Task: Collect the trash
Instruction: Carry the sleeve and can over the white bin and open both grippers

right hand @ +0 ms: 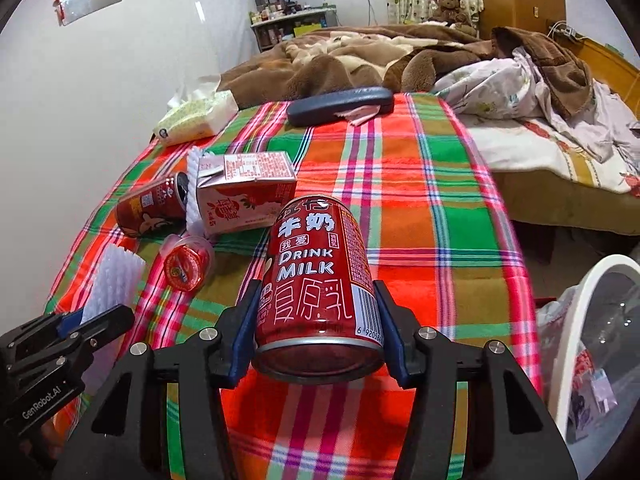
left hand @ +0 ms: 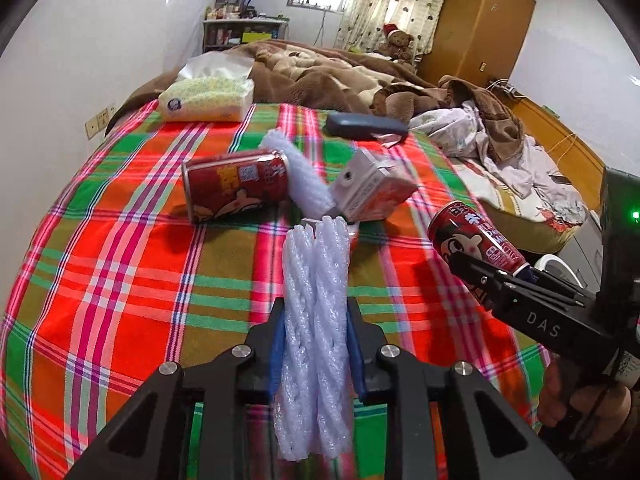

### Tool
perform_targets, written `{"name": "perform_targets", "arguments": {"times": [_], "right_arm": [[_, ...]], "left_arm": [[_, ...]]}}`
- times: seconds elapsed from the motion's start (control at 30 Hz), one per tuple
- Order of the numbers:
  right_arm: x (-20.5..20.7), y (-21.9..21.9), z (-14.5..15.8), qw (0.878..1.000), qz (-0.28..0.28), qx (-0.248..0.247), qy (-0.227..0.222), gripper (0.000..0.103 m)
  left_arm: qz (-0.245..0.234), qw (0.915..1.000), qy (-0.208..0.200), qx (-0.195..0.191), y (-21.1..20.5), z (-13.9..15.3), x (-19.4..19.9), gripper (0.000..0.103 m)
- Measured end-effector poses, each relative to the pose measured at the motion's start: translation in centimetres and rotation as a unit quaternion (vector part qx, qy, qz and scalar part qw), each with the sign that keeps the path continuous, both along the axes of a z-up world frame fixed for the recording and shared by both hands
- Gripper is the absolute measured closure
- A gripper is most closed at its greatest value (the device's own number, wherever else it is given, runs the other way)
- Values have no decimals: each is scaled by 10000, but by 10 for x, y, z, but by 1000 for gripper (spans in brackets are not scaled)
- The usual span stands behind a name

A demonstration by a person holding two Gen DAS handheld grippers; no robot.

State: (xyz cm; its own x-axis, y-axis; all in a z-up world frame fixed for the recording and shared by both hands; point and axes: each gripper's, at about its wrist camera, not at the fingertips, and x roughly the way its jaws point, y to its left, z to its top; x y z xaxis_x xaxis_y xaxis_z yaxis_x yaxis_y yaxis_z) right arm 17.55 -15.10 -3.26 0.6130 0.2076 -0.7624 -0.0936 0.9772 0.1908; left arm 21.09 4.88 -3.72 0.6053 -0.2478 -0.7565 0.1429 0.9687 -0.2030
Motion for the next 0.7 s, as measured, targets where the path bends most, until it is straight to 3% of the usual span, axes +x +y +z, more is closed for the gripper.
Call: {"name": "perform_targets", "arguments": {"times": [0.7], "right_arm": [[-55,-64,36,9965,-500,137,-657,49]], "left_arm": [[-786,9957,-496,-28,-82,46,-38,76]]}}
